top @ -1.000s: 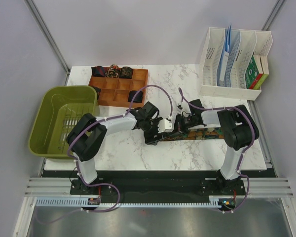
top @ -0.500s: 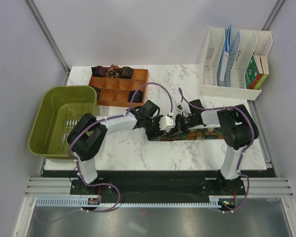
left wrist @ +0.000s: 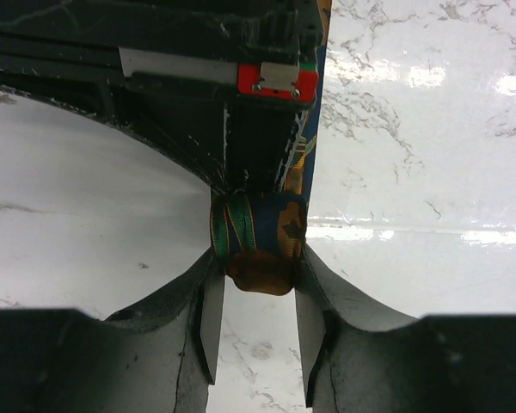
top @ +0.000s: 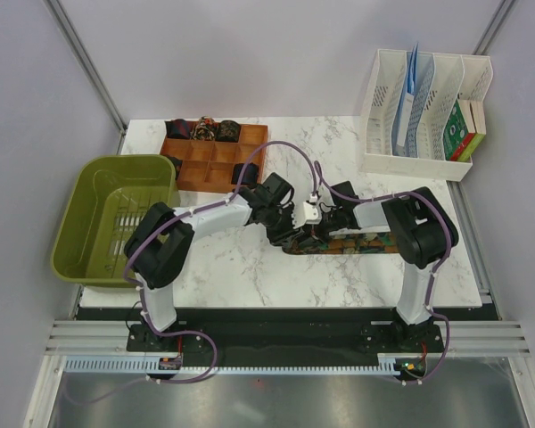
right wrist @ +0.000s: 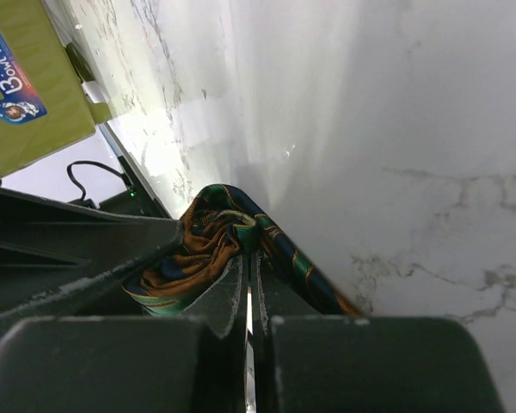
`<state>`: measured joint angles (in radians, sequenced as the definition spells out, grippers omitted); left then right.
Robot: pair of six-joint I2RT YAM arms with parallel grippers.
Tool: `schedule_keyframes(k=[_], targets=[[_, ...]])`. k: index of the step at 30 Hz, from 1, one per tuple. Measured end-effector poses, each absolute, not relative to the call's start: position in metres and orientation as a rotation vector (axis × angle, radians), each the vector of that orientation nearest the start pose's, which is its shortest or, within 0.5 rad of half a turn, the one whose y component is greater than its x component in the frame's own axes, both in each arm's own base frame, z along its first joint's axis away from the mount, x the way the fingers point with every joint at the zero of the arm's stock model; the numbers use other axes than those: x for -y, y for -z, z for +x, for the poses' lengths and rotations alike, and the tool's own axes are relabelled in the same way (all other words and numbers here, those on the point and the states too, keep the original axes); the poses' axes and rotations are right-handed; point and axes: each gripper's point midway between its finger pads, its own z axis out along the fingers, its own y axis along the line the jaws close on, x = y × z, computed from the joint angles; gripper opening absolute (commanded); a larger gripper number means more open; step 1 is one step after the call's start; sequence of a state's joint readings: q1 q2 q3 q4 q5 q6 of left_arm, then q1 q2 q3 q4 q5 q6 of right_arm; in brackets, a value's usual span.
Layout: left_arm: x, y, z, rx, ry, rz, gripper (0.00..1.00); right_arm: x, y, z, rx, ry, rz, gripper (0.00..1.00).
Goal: Roll the ties
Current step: Roll the tie at the center of the board.
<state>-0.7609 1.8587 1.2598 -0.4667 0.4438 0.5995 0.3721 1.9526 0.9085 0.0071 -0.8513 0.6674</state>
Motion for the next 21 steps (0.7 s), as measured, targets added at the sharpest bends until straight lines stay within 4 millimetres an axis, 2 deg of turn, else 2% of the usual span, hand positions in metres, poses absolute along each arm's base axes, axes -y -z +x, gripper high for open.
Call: schedule_keyframes(k=[5,8,17,21], targets=[[0.334,-0.045,0.265,-1.963,0.647,1.783,0.41,-0.267,-0.013,0.274,-2.767,-1.456,0.093,0.0],[0.335,-0.045,0.264,-1.978,0.634,1.798,0.39,-0.267,-0.014,0.274,-2.764,-1.46,0.091,0.03],[0.337,-0.031,0.259,-1.995,0.511,1.898,0.36,-0.259,-0.015,0.274,-2.791,-1.431,0.047,0.18],[0.341,-0.027,0.259,-1.989,0.466,1.933,0.35,-0.251,-0.017,0.275,-2.815,-1.402,0.044,0.31]])
